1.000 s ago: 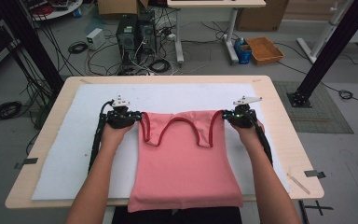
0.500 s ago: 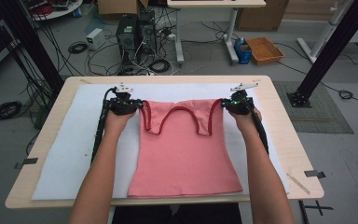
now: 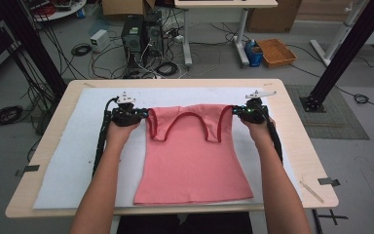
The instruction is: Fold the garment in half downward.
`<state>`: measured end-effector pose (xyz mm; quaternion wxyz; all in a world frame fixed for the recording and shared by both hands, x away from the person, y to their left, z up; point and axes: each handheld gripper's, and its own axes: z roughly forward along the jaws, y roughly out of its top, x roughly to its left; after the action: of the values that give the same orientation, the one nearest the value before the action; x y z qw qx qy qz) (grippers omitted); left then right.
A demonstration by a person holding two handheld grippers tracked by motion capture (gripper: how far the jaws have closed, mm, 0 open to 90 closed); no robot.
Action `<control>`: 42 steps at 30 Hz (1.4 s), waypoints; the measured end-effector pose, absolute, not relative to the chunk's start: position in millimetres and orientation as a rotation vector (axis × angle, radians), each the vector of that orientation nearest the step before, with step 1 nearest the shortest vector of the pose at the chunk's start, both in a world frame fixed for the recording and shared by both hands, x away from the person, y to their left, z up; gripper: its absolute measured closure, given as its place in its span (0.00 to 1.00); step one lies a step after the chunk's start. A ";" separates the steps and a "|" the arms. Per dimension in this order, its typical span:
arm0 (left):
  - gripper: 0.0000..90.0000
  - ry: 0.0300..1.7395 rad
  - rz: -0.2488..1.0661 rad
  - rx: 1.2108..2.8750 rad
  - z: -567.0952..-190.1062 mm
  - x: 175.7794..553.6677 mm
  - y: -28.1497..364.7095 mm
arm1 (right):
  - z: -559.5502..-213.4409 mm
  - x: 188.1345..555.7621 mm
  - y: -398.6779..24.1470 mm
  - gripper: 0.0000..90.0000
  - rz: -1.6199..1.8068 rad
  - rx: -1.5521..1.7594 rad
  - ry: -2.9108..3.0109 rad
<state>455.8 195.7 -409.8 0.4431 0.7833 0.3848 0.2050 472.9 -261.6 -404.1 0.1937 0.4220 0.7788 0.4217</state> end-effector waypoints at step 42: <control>0.90 0.710 0.526 1.859 -393.4 358.1 203.5 | -392.1 380.5 -284.6 0.93 1.399 0.921 2.180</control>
<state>358.1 203.5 -393.4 0.5155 0.7739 0.2955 0.2191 380.5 -284.6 -392.1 0.1953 0.3285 0.7777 0.4991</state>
